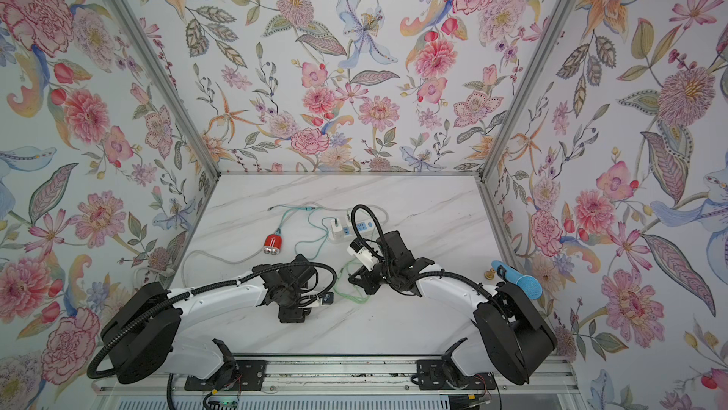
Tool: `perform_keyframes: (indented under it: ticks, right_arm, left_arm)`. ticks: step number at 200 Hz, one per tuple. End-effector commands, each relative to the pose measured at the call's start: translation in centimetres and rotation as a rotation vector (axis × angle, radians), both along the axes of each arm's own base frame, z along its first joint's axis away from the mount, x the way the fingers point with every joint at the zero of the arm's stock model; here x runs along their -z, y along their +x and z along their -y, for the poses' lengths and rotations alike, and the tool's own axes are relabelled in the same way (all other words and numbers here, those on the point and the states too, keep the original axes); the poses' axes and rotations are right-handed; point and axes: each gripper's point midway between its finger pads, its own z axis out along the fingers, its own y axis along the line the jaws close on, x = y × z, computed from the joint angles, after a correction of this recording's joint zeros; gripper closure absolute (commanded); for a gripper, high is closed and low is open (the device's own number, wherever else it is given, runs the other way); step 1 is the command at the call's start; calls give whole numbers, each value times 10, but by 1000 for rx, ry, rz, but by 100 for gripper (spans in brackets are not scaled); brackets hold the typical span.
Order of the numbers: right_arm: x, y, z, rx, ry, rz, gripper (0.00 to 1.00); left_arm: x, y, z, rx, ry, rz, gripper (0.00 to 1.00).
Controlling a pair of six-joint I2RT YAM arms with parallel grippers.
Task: Charge the electric shaver
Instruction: Move the electric shaver to the center of the board, then pick up the electric shaver from the center of the board.
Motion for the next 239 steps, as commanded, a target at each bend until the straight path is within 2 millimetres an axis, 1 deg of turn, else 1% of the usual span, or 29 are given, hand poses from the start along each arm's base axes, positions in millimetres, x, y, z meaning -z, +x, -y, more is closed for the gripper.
perform_keyframes:
  ticks: [1, 25, 57, 75, 119, 166, 192, 199, 207, 215, 225, 233, 239]
  right_arm:
    - [-1, 4, 9, 24, 5, -13, 100]
    - [-2, 6, 10, 23, 8, -17, 100]
    - [-3, 7, 10, 22, 15, -23, 100]
    - [-3, 8, 8, 17, 19, -27, 100]
    - [-4, 10, 6, 10, 20, -32, 100]
    - [-3, 11, 5, 10, 19, -37, 100]
    - [-2, 11, 6, 15, 14, -39, 100]
    - [-1, 11, 7, 15, 13, -40, 100]
    - [0, 11, 7, 16, 12, -43, 100]
    - [0, 11, 7, 18, 11, -45, 100]
    - [0, 11, 7, 18, 11, -45, 100]
    - [1, 11, 6, 17, 9, -48, 100]
    - [1, 11, 6, 17, 7, -50, 100]
  left_arm:
    - [16, -22, -12, 7, 64, -108, 27]
    - [20, -26, -22, 4, 113, -119, 31]
    - [18, -22, -33, -30, 143, -106, 31]
    - [15, -20, -38, -33, 151, -87, 30]
    - [15, -22, -44, -30, 157, -78, 28]
    - [18, -15, -28, -20, 104, -74, 28]
    - [21, -13, -24, -17, 100, -80, 31]
    - [22, -13, -24, -22, 98, -83, 34]
    - [22, -14, -23, -21, 95, -90, 40]
    - [21, -14, -22, -23, 86, -87, 49]
    - [19, -12, -20, -29, 75, -76, 64]
    - [18, -10, -19, -37, 69, -68, 71]
    - [17, -9, -18, -37, 62, -60, 73]
